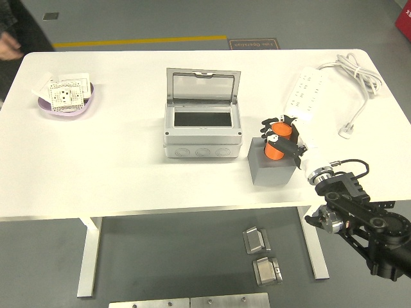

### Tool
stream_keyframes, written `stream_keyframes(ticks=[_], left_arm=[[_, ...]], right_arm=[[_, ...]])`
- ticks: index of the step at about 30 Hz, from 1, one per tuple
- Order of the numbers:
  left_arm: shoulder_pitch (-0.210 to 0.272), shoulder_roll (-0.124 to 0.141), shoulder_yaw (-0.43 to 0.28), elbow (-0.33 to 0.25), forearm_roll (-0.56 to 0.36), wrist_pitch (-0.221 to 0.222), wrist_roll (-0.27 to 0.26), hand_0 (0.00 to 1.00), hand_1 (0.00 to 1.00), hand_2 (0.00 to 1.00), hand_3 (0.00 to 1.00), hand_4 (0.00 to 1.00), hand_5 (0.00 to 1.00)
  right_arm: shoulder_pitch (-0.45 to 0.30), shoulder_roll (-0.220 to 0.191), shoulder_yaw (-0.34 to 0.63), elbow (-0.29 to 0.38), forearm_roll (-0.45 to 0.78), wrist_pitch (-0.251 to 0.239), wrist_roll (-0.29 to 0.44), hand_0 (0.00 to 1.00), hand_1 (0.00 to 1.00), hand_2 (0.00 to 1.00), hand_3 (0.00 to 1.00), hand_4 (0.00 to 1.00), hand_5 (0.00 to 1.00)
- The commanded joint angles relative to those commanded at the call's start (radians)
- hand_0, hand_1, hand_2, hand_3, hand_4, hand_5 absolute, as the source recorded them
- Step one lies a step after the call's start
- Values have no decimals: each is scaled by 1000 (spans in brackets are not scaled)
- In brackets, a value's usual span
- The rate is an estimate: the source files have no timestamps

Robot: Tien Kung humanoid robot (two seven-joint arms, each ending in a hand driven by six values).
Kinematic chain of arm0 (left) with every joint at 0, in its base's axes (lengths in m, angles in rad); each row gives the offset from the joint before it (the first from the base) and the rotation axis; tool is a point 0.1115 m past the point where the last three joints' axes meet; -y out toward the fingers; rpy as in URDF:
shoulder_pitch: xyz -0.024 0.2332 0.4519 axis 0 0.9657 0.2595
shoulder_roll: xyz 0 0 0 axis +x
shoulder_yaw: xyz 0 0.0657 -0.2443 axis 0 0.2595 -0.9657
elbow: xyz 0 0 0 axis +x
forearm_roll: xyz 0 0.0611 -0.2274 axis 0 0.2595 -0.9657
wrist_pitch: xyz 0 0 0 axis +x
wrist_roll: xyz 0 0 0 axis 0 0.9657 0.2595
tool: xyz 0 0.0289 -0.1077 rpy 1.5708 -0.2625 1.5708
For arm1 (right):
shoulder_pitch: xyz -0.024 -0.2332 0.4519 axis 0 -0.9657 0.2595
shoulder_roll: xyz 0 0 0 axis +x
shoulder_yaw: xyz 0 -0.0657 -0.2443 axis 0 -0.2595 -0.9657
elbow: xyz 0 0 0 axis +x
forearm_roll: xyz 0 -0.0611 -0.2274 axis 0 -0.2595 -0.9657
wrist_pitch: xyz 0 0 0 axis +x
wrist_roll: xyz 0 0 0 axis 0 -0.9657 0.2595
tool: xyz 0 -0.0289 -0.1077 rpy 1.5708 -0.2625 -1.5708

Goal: Pick up the cylinder from the cube,place it in the box,flap close box

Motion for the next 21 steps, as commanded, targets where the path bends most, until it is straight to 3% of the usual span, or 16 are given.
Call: stream_keyframes(ticks=[8,9,14,15,21], left_arm=[[0,2,7,2,-4,-1,0,621,628,597,683,709,257],[1,3,9,2,-7,-1,0,621,628,599,684,710,257],[7,8,19,6,-17,-1,0,621,628,599,684,710,257],[9,9,21,6,-19,-1,0,621,628,598,684,710,259],[12,16,39,10,-30,-1,1,621,628,598,684,712,261]], right_arm=[[62,-33,-21,1,-76,-46,-28,398,302,314,235,2,2],[75,-37,-35,0,-94,-59,-36,221,191,263,226,2,2],[156,-42,-117,-28,-215,-130,-119,221,191,263,226,2,2],[174,-41,-134,-38,-246,-135,-141,4,76,218,216,2,2],[312,-3,-265,-132,-472,-94,-310,2,66,210,206,2,2]])
